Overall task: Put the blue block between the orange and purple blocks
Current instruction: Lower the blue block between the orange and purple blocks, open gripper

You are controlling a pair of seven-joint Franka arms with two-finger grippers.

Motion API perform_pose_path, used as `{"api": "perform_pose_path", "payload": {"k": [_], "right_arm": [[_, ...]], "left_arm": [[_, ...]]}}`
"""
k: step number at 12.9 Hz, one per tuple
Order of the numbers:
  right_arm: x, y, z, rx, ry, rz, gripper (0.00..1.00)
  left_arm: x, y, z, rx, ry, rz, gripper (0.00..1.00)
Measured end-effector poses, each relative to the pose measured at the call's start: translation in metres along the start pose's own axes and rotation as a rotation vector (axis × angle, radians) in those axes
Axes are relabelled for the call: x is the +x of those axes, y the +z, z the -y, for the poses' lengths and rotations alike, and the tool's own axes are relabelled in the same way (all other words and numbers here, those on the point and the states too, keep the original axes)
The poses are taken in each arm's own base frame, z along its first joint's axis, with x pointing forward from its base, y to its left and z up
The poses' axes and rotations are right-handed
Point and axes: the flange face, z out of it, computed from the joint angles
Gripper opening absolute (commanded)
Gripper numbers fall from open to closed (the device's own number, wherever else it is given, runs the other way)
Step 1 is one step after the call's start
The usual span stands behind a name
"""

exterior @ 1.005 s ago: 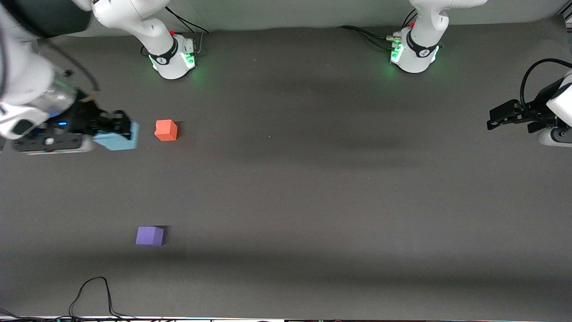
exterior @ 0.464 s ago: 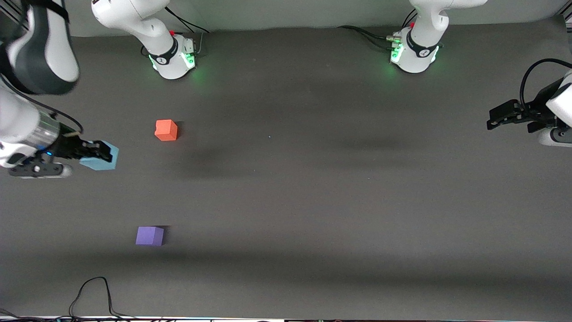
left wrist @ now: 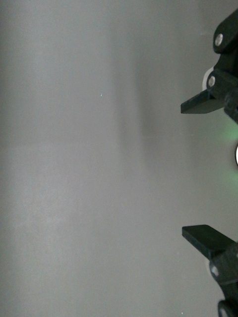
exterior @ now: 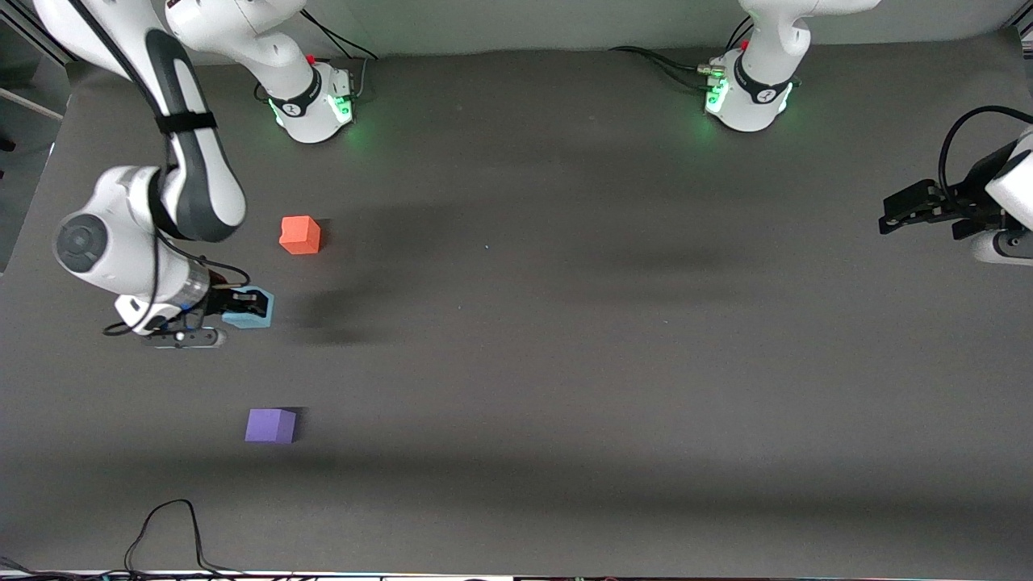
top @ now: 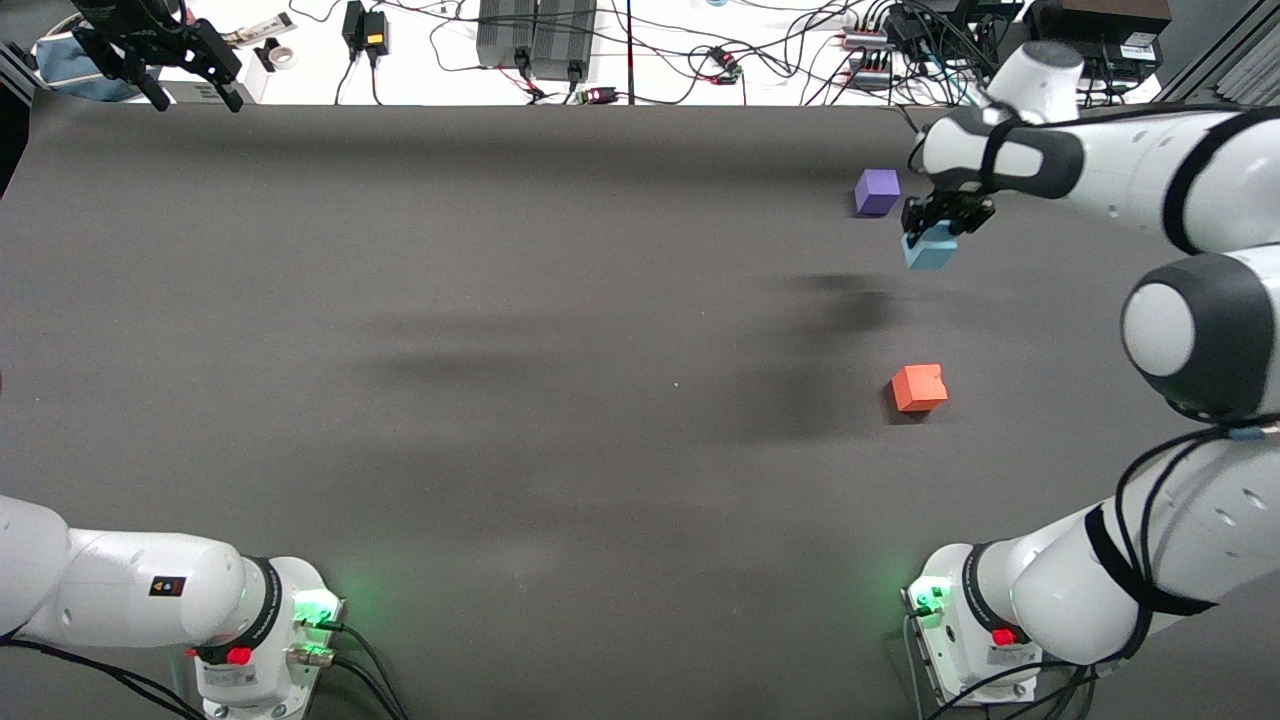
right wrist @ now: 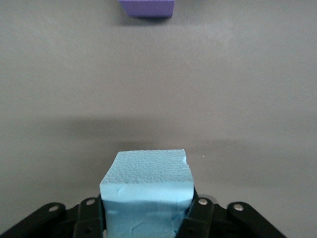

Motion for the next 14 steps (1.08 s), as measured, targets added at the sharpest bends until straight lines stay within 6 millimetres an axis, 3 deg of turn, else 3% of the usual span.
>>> {"api": "perform_pose_path", "payload": {"k": [7,14], "right_arm": [[-0.005,0.078,-0.011,0.025,-0.011,-0.015,0.49],[-0.006,0.095,0.001,0.041,0.007,-0.012,0.53]], "left_arm": [[0.0,0.0,0.0,0.0,0.001,0.001,1.0],[0.0,0.0,0.0,0.0,0.001,0.001,1.0]]}}
